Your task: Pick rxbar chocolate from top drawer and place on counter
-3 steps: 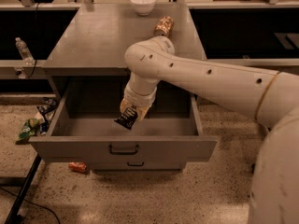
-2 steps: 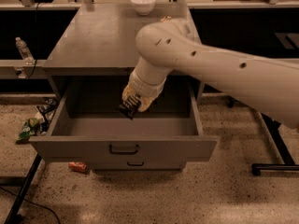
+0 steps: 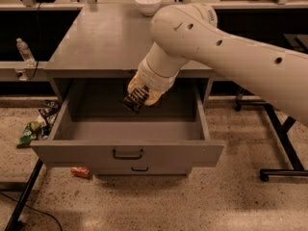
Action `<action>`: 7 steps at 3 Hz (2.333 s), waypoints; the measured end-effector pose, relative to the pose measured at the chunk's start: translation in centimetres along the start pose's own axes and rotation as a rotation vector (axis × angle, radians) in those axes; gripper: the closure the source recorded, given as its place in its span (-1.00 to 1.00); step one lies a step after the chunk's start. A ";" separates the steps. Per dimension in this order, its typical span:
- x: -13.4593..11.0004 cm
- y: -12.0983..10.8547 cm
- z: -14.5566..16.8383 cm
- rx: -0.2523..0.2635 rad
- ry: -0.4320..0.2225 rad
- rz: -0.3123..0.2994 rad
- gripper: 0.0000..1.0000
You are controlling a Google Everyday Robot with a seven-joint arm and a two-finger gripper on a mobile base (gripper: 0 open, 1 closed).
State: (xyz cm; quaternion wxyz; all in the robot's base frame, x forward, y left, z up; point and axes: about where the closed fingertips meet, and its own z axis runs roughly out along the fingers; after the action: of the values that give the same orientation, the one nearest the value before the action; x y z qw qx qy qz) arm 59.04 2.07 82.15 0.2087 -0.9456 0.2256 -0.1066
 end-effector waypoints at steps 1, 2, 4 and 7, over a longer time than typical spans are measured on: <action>0.9 -1.3 -0.2 0.016 0.004 -0.023 1.00; 2.9 -4.5 -0.2 0.036 0.015 -0.089 1.00; 8.4 -13.8 1.4 0.134 0.007 -0.204 1.00; 15.0 -24.5 4.4 0.270 0.154 -0.126 0.63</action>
Offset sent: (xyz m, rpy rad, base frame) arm 0.1227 0.0656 0.0732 -0.0164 -0.1744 0.2248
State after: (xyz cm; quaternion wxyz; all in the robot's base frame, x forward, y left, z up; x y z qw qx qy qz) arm 82.87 16.40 90.70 0.3087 -0.9103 0.1647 -0.2211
